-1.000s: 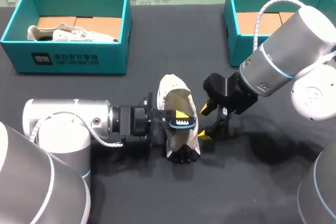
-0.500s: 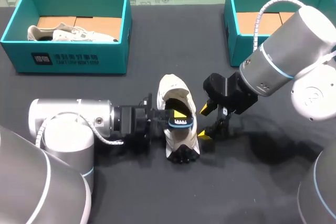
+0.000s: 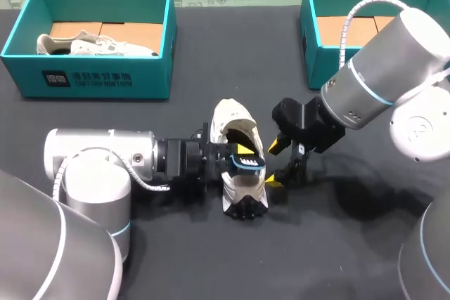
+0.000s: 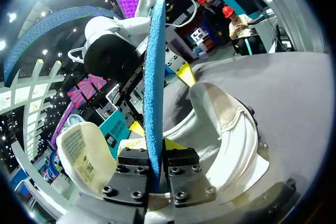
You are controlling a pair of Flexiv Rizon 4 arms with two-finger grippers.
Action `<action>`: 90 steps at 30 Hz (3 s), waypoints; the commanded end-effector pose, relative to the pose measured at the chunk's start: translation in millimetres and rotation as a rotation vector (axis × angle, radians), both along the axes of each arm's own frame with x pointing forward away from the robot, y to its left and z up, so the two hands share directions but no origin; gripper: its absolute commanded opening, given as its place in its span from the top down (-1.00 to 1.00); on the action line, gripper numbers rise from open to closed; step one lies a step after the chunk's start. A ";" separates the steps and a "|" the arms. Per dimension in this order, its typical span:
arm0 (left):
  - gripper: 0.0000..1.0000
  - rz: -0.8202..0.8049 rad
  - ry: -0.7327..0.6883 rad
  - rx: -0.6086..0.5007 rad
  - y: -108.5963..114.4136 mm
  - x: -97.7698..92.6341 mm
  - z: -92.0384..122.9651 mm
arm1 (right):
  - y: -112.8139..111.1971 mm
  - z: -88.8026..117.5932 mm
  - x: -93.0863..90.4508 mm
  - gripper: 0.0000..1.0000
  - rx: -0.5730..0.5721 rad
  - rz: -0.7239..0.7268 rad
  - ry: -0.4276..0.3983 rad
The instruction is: Take the shoe out of the shoebox, open the shoe tongue, remove and reinsert the insole, then place the shoe into the shoebox
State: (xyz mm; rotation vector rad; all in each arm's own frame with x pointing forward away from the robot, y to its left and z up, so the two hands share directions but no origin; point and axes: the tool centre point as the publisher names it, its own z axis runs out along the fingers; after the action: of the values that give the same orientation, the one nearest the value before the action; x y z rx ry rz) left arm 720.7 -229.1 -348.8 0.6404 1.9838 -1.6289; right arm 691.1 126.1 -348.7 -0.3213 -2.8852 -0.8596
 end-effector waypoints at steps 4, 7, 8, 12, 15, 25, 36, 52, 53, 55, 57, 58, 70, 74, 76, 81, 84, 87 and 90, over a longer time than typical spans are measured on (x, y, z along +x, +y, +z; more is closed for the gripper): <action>0.44 -0.007 -0.010 -0.017 3.7 -9.2 13.8 | 0.9 -1.1 -0.9 -1.00 -0.002 -0.002 -0.002; 0.41 -0.013 -0.020 -0.026 3.6 -14.7 20.1 | 0.9 -1.1 -0.9 -1.00 -0.002 -0.002 -0.002; 0.40 -0.014 -0.023 -0.027 3.6 -16.0 21.8 | 0.9 -1.1 -0.9 -1.00 -0.002 -0.002 -0.002; 0.40 -0.019 -0.035 -0.028 3.1 -21.8 30.5 | 0.9 -1.1 -0.9 -1.00 -0.002 -0.002 -0.002; 0.40 -0.023 -0.046 -0.025 2.9 -25.3 35.0 | 0.9 -1.1 -0.9 -1.00 -0.002 -0.002 -0.002; 1.00 -0.032 -0.096 -0.024 3.1 -24.8 30.8 | 0.9 -1.1 -0.9 -1.00 -0.002 -0.002 -0.002; 1.00 -0.026 -0.155 0.023 -0.4 -9.1 3.1 | 0.9 -1.1 -0.9 -1.00 -0.002 -0.002 -0.002; 0.22 0.001 -0.117 0.021 4.8 -3.0 4.9 | 0.9 -1.1 -0.9 -1.00 -0.002 -0.002 -0.002; 0.13 0.001 -0.116 0.021 5.2 -4.2 6.9 | 0.9 -1.1 -0.9 -1.00 -0.002 -0.002 -0.002; 0.11 -0.003 -0.117 0.014 6.6 -8.2 12.9 | 0.9 -1.1 -0.9 -1.00 -0.002 -0.002 -0.002; 0.16 -0.006 -0.115 0.005 8.4 -12.0 20.4 | 0.9 -1.1 -0.9 -1.00 -0.002 -0.002 -0.002; 0.18 -0.006 -0.116 0.004 9.1 -13.3 23.3 | 0.9 -1.1 -0.9 -1.00 -0.002 -0.002 -0.002; 0.70 -0.046 -0.116 -0.019 9.0 -27.6 39.3 | 0.9 -1.1 -0.9 -1.00 -0.002 -0.002 -0.002; 1.00 -0.059 -0.131 -0.006 5.7 -25.0 34.0 | 0.9 -1.1 -0.9 -1.00 -0.002 -0.002 -0.002; 1.00 -0.061 -0.139 0.001 4.7 -21.9 29.7 | 0.9 -1.1 -0.9 -1.00 -0.002 -0.002 -0.002; 1.00 -0.051 -0.167 0.059 2.9 -12.2 15.5 | 0.9 -1.1 -0.9 -1.00 -0.002 -0.002 -0.002; 1.00 -0.045 -0.160 0.075 1.7 -7.1 7.5 | 0.9 -1.1 -0.9 -1.00 -0.002 -0.002 -0.002; 1.00 -0.028 -0.151 0.102 1.5 -0.6 -0.1 | 0.9 -1.1 -0.9 -1.00 -0.002 -0.002 -0.002; 1.00 -0.007 -0.130 0.130 2.0 1.6 -4.4 | 0.9 -1.1 -0.9 -1.00 -0.002 -0.002 -0.002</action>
State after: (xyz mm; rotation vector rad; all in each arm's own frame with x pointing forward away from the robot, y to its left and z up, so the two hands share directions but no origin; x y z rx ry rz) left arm 718.7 -218.3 -349.8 0.7857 1.9815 -1.4517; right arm 691.1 126.1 -348.7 -0.3213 -2.8851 -0.8596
